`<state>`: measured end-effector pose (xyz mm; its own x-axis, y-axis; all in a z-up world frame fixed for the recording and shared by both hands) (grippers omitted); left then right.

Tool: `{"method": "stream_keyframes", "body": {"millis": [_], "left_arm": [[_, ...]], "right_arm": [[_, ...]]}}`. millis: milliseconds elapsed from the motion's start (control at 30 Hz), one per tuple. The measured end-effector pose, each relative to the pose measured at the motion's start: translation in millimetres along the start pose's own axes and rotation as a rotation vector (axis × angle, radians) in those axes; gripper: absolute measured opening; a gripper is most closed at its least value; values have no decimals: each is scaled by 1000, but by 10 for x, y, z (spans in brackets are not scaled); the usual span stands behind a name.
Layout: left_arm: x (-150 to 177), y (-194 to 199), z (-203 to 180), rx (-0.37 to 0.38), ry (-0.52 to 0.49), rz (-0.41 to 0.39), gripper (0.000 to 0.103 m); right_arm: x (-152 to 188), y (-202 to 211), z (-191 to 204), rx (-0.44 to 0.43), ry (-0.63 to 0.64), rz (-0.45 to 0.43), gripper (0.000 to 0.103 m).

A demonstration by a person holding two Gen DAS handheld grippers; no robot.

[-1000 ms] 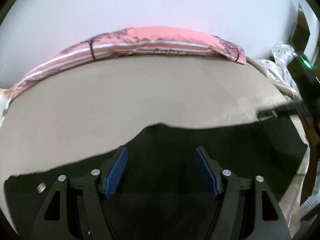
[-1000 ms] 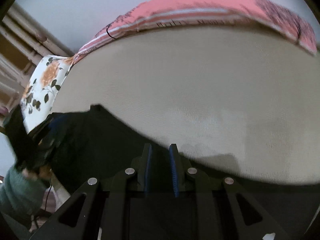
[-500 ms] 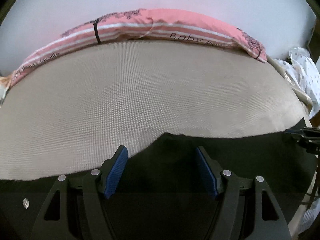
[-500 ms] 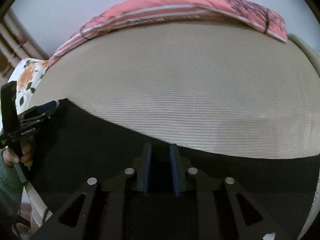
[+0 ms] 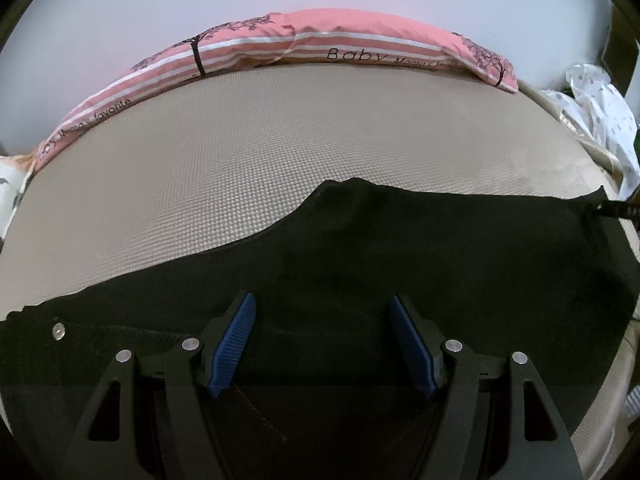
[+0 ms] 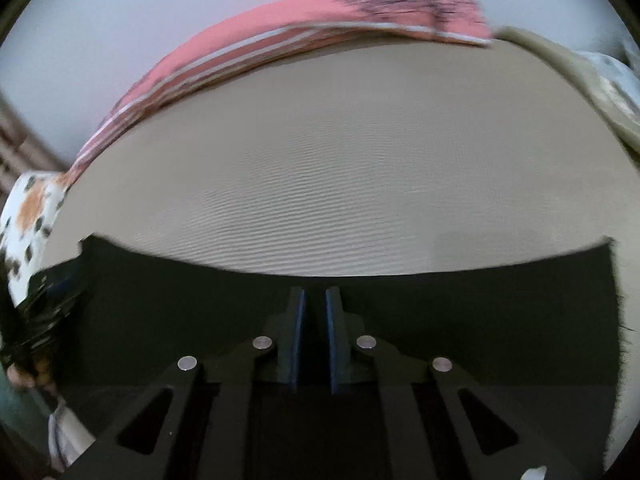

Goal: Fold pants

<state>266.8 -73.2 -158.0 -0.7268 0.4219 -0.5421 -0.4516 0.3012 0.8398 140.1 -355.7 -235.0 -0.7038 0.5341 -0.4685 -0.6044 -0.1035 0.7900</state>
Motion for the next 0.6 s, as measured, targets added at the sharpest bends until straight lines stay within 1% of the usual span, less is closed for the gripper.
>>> {"method": "stream_keyframes", "body": {"millis": [33,67,100,200,233,267,367,400,467,500,567,600], "left_arm": [[22,23,7,-1,3,1,70],[46,59,22,1,10,0,70],[72,96,44,3,17,-2,70],[176,234,145,3,42,-13,70],[228,296,192,-15,46,-16,70],[271,333,227,-33,50,-16,70],[435,503,337,-50,73,-24,70],[503,549,389,-68,89,-14,70],[633,600,468,-84,116,4,70],[717,623,521,-95,137,16,70],[855,643,580,-93,159,35,70],[931,653,598,-99,157,44,70]], "right_arm": [[15,25,-98,-14,-33,9,4],[24,65,-220,-8,-67,3,4],[29,126,-337,16,-88,-10,4],[74,293,-609,96,-114,-25,12],[99,345,-686,119,-127,-25,19],[139,407,-764,140,-142,-26,23],[284,609,-908,159,-145,-18,23],[341,680,-944,162,-149,-16,23],[462,789,-965,139,-163,-4,24],[537,844,-953,138,-166,1,28],[714,960,-983,151,-153,17,36],[788,999,-998,157,-146,24,37]]}}
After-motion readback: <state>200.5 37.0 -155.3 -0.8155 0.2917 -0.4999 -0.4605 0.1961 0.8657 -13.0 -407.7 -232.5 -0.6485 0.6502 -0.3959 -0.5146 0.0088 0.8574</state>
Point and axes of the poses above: each gripper's, at about its wrist camera, not at the fingertips, and y roughly against the way its jaws point, z to its left, x to its underside, the point moved 6 cm from there along -y, roughly the way its jaws point, and after that the axes turned 1 degree about -z, right-handed, at the moved point
